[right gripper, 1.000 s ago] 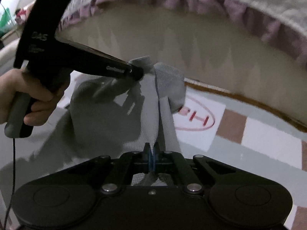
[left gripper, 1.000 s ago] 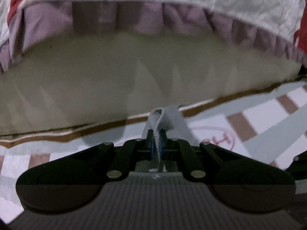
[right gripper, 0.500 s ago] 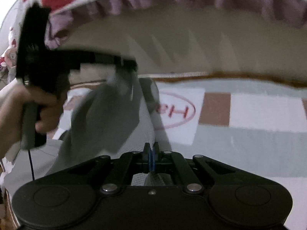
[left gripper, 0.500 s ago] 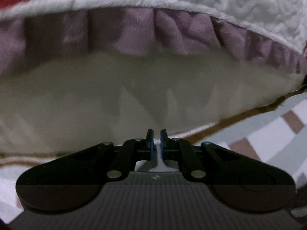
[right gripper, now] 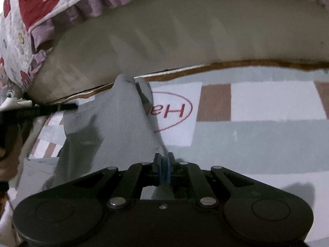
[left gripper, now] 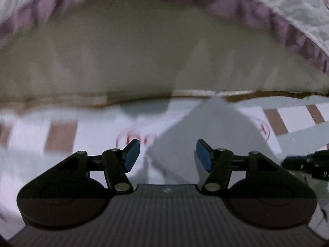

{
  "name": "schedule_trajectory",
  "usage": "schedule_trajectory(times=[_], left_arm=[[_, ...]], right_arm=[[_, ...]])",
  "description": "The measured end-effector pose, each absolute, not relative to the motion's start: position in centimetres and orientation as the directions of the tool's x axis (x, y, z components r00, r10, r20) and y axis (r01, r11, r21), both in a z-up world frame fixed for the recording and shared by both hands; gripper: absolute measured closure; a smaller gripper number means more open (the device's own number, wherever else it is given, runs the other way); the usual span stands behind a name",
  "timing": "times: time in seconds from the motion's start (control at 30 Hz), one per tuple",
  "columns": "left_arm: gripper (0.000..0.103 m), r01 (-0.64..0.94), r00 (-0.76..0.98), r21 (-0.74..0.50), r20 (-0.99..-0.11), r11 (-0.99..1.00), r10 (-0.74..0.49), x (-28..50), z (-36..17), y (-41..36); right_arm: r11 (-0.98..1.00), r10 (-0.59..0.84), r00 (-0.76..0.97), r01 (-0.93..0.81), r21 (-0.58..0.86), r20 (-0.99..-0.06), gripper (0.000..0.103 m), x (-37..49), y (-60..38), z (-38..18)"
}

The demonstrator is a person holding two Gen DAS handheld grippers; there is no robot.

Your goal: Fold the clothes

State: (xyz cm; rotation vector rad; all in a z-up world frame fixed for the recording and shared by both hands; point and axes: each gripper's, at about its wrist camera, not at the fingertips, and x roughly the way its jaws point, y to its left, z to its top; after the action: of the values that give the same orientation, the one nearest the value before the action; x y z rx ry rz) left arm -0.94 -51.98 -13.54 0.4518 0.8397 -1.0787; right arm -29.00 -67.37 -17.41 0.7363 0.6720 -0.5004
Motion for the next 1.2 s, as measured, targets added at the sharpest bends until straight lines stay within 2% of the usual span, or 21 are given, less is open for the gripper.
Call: schedule_trajectory(times=[0.13, 0.63, 0.67, 0.7, 0.73, 0.83, 0.93, 1.03, 1.13, 1.17, 1.2], left_arm=[[0.043, 0.866, 0.080, -0.211, -0.836, 0.453, -0.543, 0.3, -17.0, -51.6], [0.041, 0.876, 0.217, -0.082, -0.813, 0.476, -0.540, -1.3, -18.2, -55.4], [0.046, 0.878, 0.220, -0.081, -0.807, 0.471, -0.548, -1.3, -18.5, -56.0], [0.079, 0.887, 0.218, -0.082, -0.794, 0.455, -0.567, -1.5, -18.3, -56.1], [0.094, 0.906, 0.230, -0.058, -0.765, 0.420, -0.602, -2.1, -17.6, -55.9], [0.094, 0.935, 0.293, 0.054, -0.676, 0.351, -0.676, -4.0, -15.6, -55.6], [0.092, 0.929, 0.331, 0.122, -0.691, 0.348, -0.643, -4.4, -15.7, -56.2], [0.087, 0.924, 0.319, 0.112, -0.756, 0.366, -0.572, -3.0, -17.8, -57.5], [0.075, 0.908, 0.310, 0.051, -0.752, 0.417, -0.582, -1.5, -18.1, -57.8], [0.073, 0.904, 0.294, 0.022, -0.757, 0.427, -0.583, -0.9, -18.0, -58.0], [0.078, 0.901, 0.277, -0.007, -0.762, 0.435, -0.586, -0.4, -18.0, -58.1]], right_arm=[[0.642, -0.206, 0.673, 0.641, 0.420, -0.711, 0.092, -29.0, -67.5, -17.2], [0.663, -0.252, 0.629, 0.666, 0.342, -0.735, 0.091, -28.9, -67.5, -16.8], [0.663, -0.252, 0.628, 0.666, 0.342, -0.736, 0.091, -28.9, -67.5, -16.8], [0.662, -0.252, 0.628, 0.667, 0.342, -0.737, 0.090, -28.9, -67.5, -16.8], [0.662, -0.252, 0.627, 0.668, 0.342, -0.737, 0.090, -29.0, -67.5, -16.8], [0.652, -0.249, 0.621, 0.675, 0.346, -0.744, 0.080, -29.2, -67.6, -17.0], [0.637, -0.244, 0.625, 0.680, 0.363, -0.742, 0.078, -29.3, -68.0, -17.3], [0.622, -0.223, 0.658, 0.664, 0.415, -0.719, 0.078, -29.3, -68.5, -17.6], [0.593, -0.199, 0.700, 0.643, 0.485, -0.686, 0.077, -29.5, -68.9, -17.5], [0.589, -0.174, 0.723, 0.621, 0.518, -0.669, 0.075, -29.6, -68.8, -17.4], [0.594, -0.157, 0.740, 0.600, 0.536, -0.655, 0.072, -29.5, -68.8, -17.3]])
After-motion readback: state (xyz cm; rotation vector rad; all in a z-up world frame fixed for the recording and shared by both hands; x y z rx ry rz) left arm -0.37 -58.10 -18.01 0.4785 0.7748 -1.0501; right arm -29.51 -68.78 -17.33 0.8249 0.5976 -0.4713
